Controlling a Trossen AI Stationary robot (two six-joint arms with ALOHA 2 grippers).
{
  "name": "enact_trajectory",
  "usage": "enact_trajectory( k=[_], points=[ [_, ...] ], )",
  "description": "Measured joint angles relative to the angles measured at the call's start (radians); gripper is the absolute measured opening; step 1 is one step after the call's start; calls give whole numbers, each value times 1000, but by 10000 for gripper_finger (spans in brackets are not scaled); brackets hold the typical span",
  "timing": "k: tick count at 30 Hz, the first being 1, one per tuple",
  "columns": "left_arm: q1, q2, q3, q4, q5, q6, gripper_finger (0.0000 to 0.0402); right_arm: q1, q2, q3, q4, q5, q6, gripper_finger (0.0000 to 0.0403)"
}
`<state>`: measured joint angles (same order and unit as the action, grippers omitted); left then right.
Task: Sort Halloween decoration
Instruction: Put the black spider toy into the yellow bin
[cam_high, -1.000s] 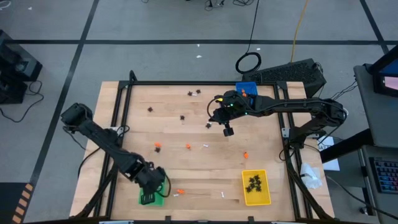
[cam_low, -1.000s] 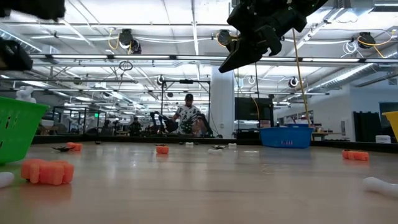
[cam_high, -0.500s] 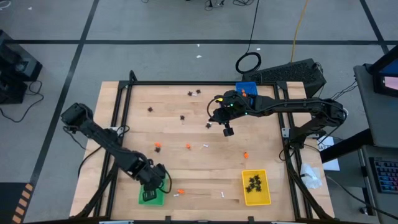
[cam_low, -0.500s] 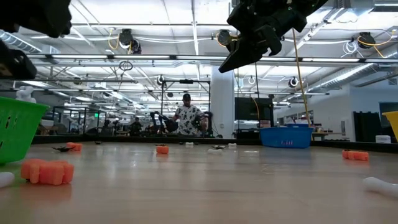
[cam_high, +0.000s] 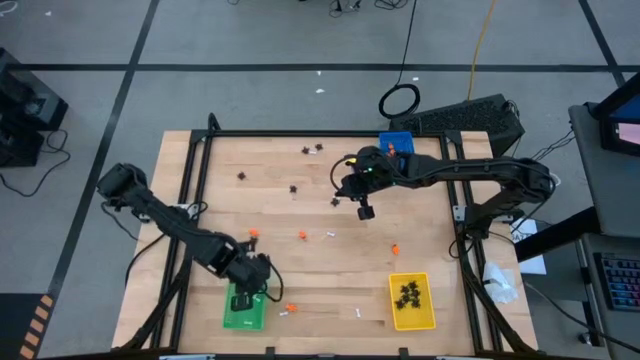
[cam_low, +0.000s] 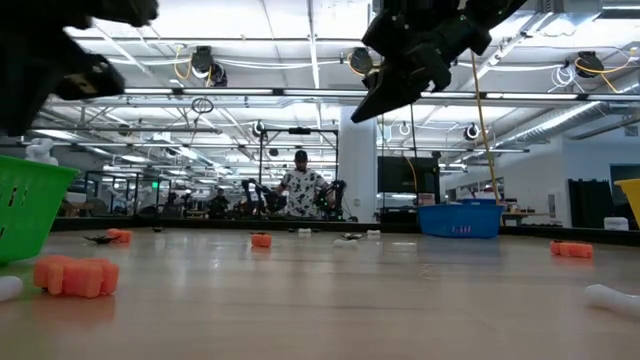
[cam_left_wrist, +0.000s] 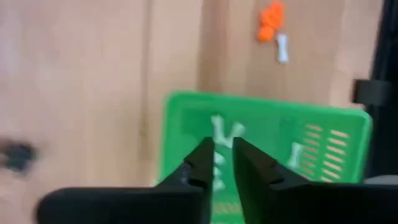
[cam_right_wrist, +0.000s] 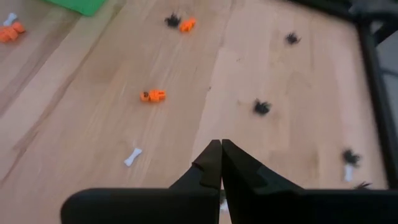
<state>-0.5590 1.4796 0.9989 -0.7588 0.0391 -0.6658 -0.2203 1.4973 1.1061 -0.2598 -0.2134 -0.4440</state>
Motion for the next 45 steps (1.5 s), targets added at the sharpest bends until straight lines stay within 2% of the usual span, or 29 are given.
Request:
enact_trajectory(
  k=[4, 12, 19, 23, 30, 33, 41, 45],
  points=[
    [74, -49, -8, 17, -54, 113, 6, 0, 40, 0, -23, 1, 58, 0],
    [313, -150, -153, 206, -43, 317, 1, 0, 85, -86, 106, 28, 122, 0],
    [611, -137, -259, 368, -25, 413, 1, 9, 126, -122, 208, 40, 252, 0],
    [764, -125, -283, 474, -8, 467, 1, 28, 179, -122, 267, 116, 285, 0],
    [911, -45, -283, 572, 69, 517, 3, 48, 271, -122, 364, 136, 307, 0],
    [947, 9, -278, 573, 64, 528, 23, 56, 289, -122, 369, 137, 320, 0],
    [1006, 111, -275, 687, 38, 550, 127, 79, 289, -122, 369, 138, 316, 0],
    [1023, 149, -277, 723, 56, 549, 156, 81, 289, -122, 369, 138, 309, 0]
  ],
)
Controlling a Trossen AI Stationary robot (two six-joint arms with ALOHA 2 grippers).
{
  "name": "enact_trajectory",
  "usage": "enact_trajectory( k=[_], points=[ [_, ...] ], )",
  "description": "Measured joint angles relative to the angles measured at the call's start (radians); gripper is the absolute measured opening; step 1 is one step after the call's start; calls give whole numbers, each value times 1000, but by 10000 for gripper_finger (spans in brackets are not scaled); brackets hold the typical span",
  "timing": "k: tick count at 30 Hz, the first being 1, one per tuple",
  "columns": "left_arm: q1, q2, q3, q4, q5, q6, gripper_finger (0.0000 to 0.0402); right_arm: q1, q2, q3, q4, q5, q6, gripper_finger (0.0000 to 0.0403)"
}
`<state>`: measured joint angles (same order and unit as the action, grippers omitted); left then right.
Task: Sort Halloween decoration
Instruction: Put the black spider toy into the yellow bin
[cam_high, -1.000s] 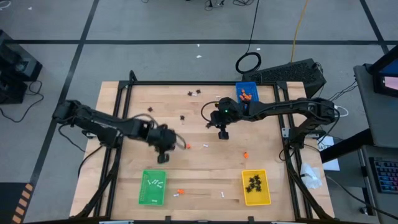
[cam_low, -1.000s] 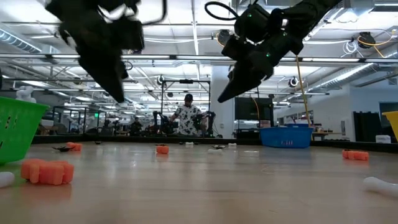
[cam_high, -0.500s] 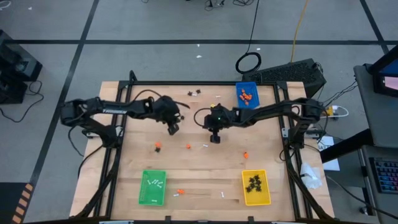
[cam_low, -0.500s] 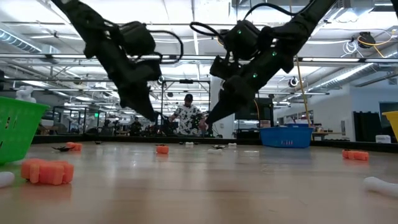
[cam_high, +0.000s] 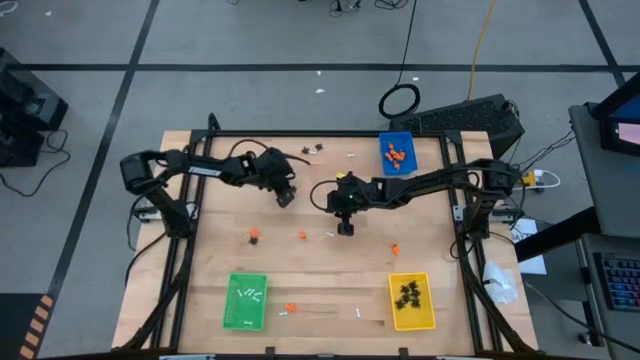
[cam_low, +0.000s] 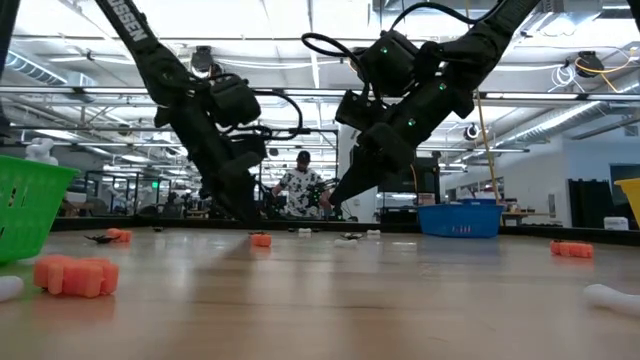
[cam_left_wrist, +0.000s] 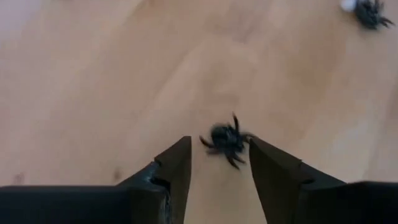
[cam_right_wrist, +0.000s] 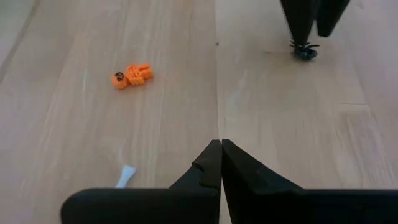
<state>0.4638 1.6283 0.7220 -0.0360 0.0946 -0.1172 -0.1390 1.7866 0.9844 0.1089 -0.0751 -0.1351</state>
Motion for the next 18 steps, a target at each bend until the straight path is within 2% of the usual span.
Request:
enact_trajectory(
  k=[3, 12, 15, 18],
  points=[
    [3, 28, 2, 43, 49, -5, 161, 2, 0, 0, 0, 1, -5, 0],
    [7, 87, 3, 61, 43, -5, 160, 9, 0, 0, -5, 1, -7, 0],
    [7, 89, 3, 61, 41, 4, 144, 9, 0, 0, -5, 1, -7, 0],
    [8, 89, 3, 57, 39, 25, 110, 9, 0, 0, -7, 1, -7, 0]
  ],
)
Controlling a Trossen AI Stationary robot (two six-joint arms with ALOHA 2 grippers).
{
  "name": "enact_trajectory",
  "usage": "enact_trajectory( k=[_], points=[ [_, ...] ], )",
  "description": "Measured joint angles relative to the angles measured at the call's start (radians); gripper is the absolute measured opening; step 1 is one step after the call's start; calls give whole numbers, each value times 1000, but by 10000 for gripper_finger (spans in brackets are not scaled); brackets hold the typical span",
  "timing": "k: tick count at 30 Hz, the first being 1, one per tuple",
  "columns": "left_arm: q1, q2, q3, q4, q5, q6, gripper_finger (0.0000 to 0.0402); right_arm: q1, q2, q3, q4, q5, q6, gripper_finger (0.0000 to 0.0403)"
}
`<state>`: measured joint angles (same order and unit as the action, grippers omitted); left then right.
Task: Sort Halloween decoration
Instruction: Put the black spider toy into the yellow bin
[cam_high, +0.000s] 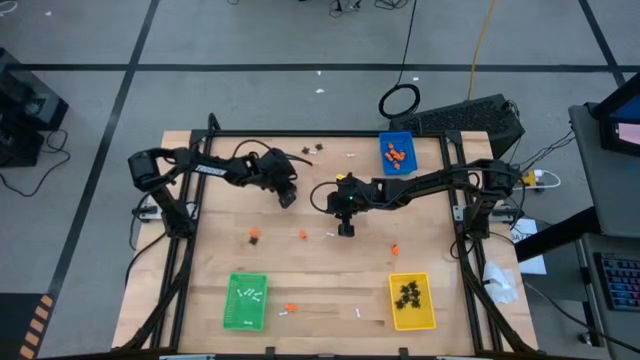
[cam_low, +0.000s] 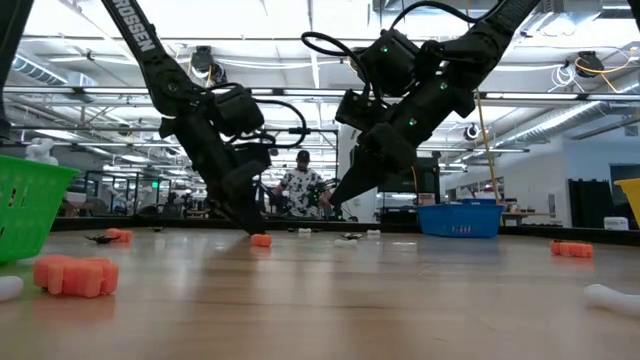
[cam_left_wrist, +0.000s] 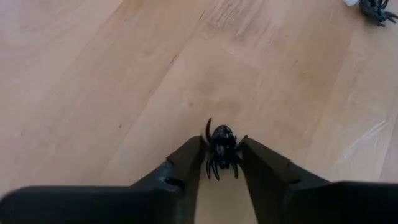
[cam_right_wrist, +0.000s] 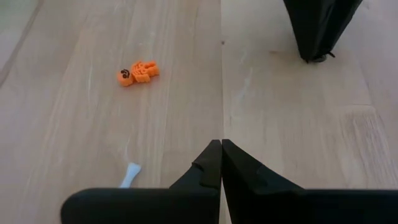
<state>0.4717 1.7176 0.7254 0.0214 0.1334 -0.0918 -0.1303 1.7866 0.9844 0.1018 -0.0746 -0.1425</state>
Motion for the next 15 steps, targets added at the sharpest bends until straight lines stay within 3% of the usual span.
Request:
enact_trajectory(
  k=[7, 15],
  points=[
    [-3, -1, 0, 1, 48, 70, 16, 0, 0, 0, -1, 0, 0, 0],
    [-72, 3, -4, 61, 110, 79, 7, 2, -23, 1, -50, 0, 5, 0]
  ],
)
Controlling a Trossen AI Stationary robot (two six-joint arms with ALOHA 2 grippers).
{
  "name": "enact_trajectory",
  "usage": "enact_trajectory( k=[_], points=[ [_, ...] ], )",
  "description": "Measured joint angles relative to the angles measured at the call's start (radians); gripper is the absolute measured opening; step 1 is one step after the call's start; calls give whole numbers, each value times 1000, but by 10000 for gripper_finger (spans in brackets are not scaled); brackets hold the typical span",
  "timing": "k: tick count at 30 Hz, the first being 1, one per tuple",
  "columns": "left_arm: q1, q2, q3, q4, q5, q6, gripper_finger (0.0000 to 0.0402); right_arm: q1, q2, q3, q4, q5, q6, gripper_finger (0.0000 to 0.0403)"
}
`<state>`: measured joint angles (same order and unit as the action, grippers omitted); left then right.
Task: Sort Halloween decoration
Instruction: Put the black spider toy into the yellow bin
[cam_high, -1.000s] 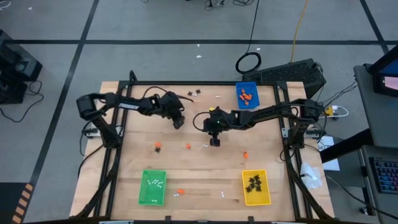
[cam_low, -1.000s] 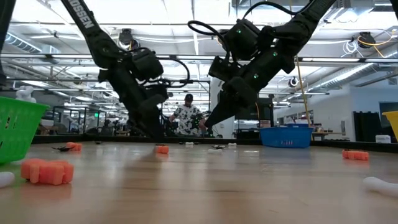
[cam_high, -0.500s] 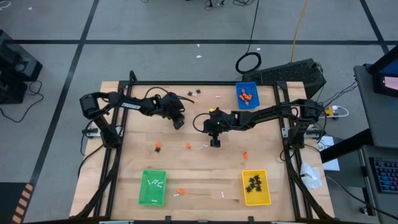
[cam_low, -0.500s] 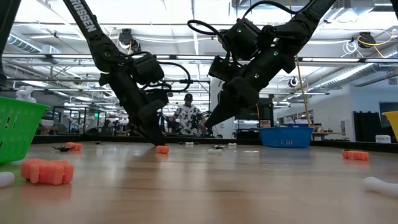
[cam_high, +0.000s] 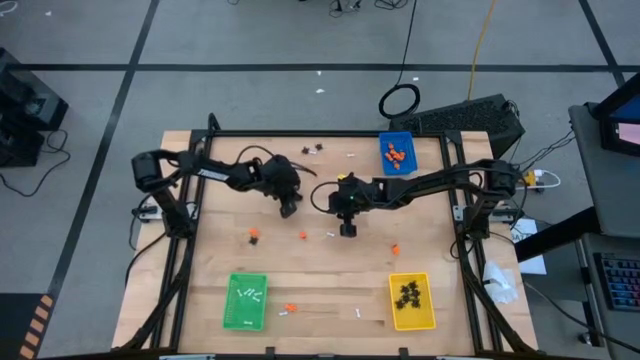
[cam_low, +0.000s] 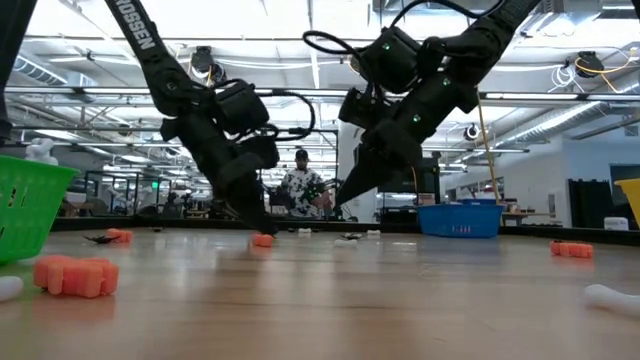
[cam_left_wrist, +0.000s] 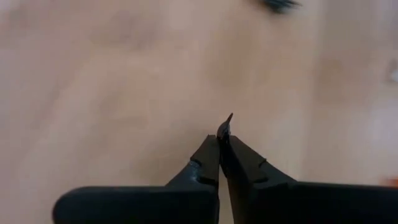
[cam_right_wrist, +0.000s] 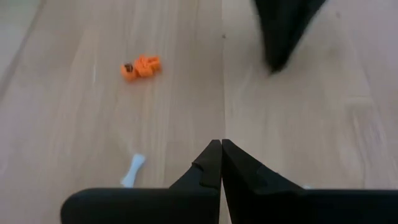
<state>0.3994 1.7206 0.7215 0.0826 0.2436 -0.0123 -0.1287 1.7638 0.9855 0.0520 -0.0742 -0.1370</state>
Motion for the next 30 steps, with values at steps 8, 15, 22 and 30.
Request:
enact_trajectory(
  k=[8, 15, 22, 30],
  points=[
    [-203, 2, -2, 143, -20, 21, 5, 32, -8, -2, 73, 0, 160, 4],
    [-304, 0, -2, 272, -79, -17, 4, 117, -8, -3, 110, 0, 233, 67],
    [-321, -1, -1, 300, -91, -34, 4, 164, -8, -3, 106, 167, 253, 110],
    [-323, -1, 0, 298, -90, -35, 3, 171, -10, -3, 98, 176, 259, 95]
  ],
)
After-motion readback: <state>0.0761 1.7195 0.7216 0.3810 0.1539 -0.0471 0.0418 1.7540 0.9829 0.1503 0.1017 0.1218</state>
